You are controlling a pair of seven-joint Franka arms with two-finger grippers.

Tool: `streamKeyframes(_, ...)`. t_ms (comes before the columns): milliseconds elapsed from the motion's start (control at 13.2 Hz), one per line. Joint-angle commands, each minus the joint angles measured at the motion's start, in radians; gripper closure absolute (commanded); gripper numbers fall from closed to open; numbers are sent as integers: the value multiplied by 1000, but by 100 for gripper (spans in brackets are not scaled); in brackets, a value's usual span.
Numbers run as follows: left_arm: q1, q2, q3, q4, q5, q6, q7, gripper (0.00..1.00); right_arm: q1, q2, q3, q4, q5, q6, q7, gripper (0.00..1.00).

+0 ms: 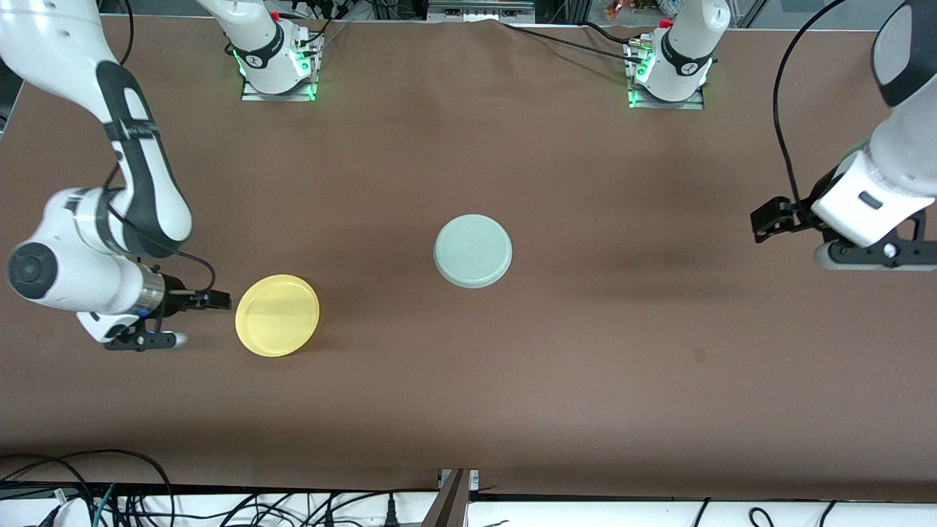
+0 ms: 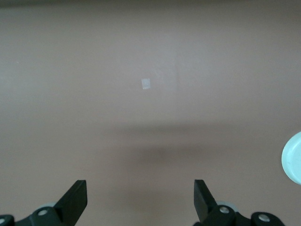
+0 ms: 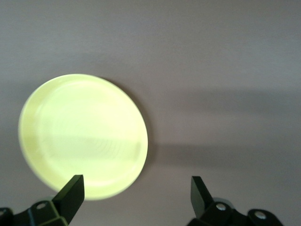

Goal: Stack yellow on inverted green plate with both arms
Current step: 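Reach the right gripper to the yellow plate rim and grasp it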

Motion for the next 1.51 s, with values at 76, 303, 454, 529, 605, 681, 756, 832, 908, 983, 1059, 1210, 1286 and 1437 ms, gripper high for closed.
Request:
streamKeyframes(76, 21, -194, 30, -303, -70, 154, 33, 0, 5, 76, 3, -9, -6, 144, -2, 0)
streamKeyframes(303, 21, -179, 23, -276, -53, 111, 38, 0, 8, 130, 3, -9, -14, 210, -2, 2)
streamKeyframes(454, 21, -179, 20, -271, -53, 105, 37, 0, 15, 142, 2, -16, -14, 212, -2, 23)
streamKeyframes(529, 21, -177, 19, -268, -53, 105, 37, 0, 17, 142, 2, -24, -14, 210, -3, 33)
streamKeyframes(605, 21, -175, 19, -268, -53, 105, 38, 0, 17, 142, 2, -30, -14, 210, -5, 44)
streamKeyframes(681, 21, -174, 19, -268, -53, 105, 41, 0, 20, 142, 2, -32, -15, 207, -6, 58)
streamKeyframes(756, 21, -174, 19, -268, -53, 96, 41, 0, 22, 141, 2, -41, -15, 204, -6, 76)
streamKeyframes(832, 21, -174, 19, -268, -53, 87, 41, 0, 20, 139, 2, -49, -15, 204, -6, 93)
streamKeyframes(908, 21, -174, 19, -268, -53, 85, 41, 0, 20, 136, 2, -49, -15, 202, -8, 100)
streamKeyframes(983, 19, -174, 17, -268, -53, 85, 38, 0, 20, 135, 2, -49, -15, 202, -8, 100)
streamKeyframes(1059, 19, -174, 16, -268, -53, 85, 40, 0, 20, 133, 2, -49, -15, 202, -6, 100)
streamKeyframes(1210, 19, -175, 16, -268, -53, 85, 40, 0, 20, 129, 2, -44, -8, 201, -2, 100)
streamKeyframes(1286, 19, -174, 17, -268, -52, 85, 40, 0, 20, 121, 5, -41, -3, 198, 24, 100)
streamKeyframes(1437, 19, -174, 16, -267, -52, 85, 40, 0, 20, 81, 21, -38, 6, 140, 104, 100)
